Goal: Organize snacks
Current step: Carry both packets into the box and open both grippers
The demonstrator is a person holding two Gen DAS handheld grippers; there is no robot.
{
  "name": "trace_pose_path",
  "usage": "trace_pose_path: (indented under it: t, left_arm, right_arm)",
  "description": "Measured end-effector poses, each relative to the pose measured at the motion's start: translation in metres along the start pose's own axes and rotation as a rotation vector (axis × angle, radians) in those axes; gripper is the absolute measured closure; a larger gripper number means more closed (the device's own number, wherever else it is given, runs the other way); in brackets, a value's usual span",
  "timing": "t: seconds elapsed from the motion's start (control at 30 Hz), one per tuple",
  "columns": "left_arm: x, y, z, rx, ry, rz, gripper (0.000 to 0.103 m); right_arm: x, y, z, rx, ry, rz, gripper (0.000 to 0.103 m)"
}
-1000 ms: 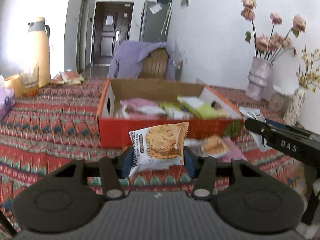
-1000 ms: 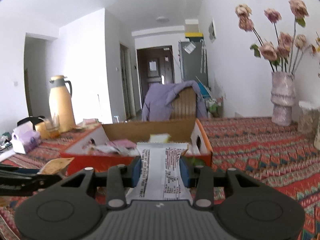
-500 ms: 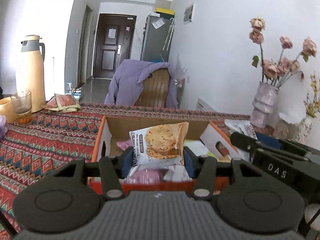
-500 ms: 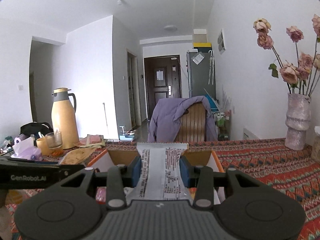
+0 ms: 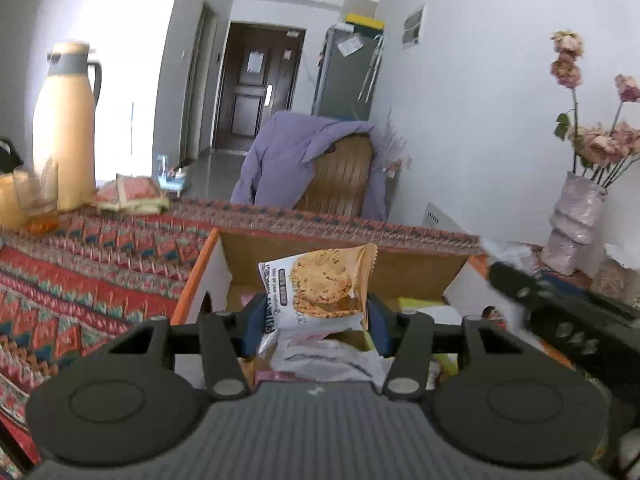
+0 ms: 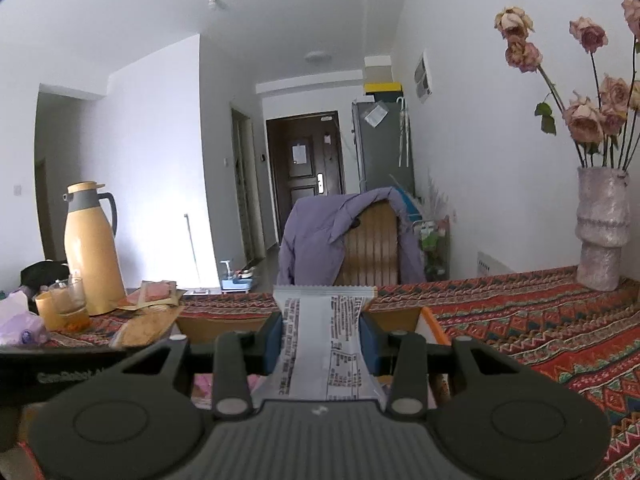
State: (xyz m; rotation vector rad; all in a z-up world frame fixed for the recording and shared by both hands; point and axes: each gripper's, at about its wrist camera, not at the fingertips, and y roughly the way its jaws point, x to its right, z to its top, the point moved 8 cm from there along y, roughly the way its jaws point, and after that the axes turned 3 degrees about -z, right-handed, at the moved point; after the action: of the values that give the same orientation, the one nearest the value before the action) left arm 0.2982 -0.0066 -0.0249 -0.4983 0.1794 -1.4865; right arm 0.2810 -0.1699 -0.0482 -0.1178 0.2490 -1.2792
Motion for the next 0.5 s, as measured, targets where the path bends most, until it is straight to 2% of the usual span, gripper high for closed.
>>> trace_pose_path:
  t: [0.2, 0.27, 0.33, 0.37, 0.4, 0.43, 0.5]
  left_arm:
    - [-0.005, 0.011, -0.013, -0.017, 0.028, -0.003, 0.050]
    - [-0.006, 0.012, -0.015, -0.015, 0.038, 0.011, 0.047]
    - [-0.009, 0.011, -0.016, -0.002, 0.034, 0.028, 0.033]
    - [-0.010, 0.009, -0.015, 0.012, 0.027, 0.033, 0.032]
    - [-0.011, 0.007, -0.015, 0.021, 0.024, 0.032, 0.029]
    - [-0.011, 0.006, -0.014, 0.028, 0.020, 0.030, 0.019]
    - [-0.016, 0.002, -0.013, 0.057, -0.005, 0.062, 0.000]
  right_arm:
    - [0.000, 0.010, -0.013, -0.028, -0.047, -0.023, 0.063]
    - [0.001, 0.013, -0.019, -0.050, -0.047, -0.025, 0.062]
    - [0.004, 0.014, -0.023, -0.065, -0.033, -0.031, 0.056]
    - [0.006, 0.013, -0.024, -0.068, -0.027, -0.029, 0.051]
    - [0.007, 0.013, -0.024, -0.071, -0.020, -0.027, 0.036]
    - [0.007, 0.012, -0.024, -0.070, -0.015, -0.024, 0.017]
    - [0.007, 0.010, -0.025, -0.063, -0.010, -0.025, 0.003]
